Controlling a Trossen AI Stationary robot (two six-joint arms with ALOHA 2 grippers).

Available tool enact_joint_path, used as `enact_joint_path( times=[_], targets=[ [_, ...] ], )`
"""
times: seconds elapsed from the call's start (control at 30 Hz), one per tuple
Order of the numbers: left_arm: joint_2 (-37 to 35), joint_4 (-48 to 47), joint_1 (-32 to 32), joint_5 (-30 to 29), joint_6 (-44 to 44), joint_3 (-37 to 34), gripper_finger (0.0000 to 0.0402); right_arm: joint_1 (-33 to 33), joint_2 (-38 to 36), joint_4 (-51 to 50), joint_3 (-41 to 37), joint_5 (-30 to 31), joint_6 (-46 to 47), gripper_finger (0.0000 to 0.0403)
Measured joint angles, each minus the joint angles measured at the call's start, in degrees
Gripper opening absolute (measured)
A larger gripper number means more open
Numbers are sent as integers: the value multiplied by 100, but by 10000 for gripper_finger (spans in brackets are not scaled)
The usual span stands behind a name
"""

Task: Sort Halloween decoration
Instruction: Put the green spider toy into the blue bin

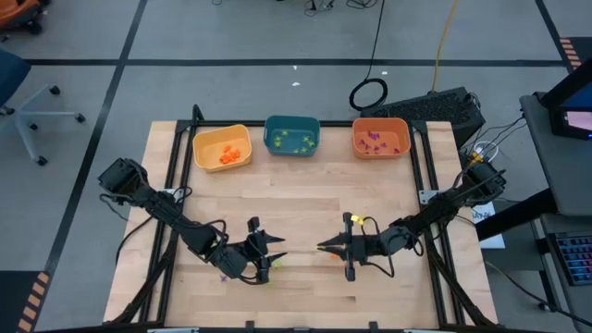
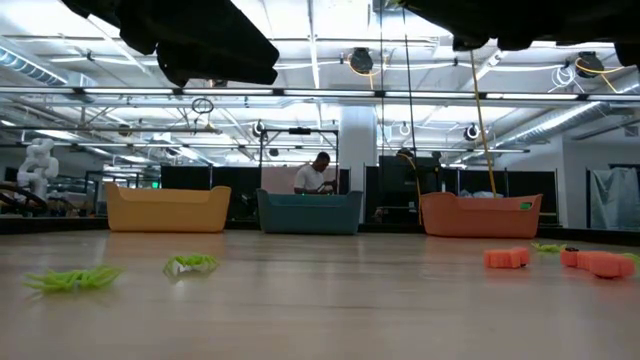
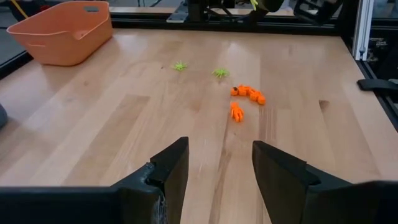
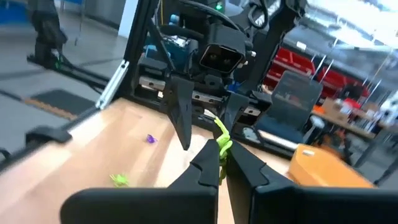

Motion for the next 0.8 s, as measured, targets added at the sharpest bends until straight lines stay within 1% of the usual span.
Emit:
enact_joint_path(
  times=[0.43, 0.8],
  targets=[
    [0, -2, 0, 1, 7, 0, 177, 4, 0, -2, 4, 0, -2890, 0],
    [0, -2, 0, 1, 4, 0, 177, 4, -2, -2, 4, 7, -4481, 0]
  ],
)
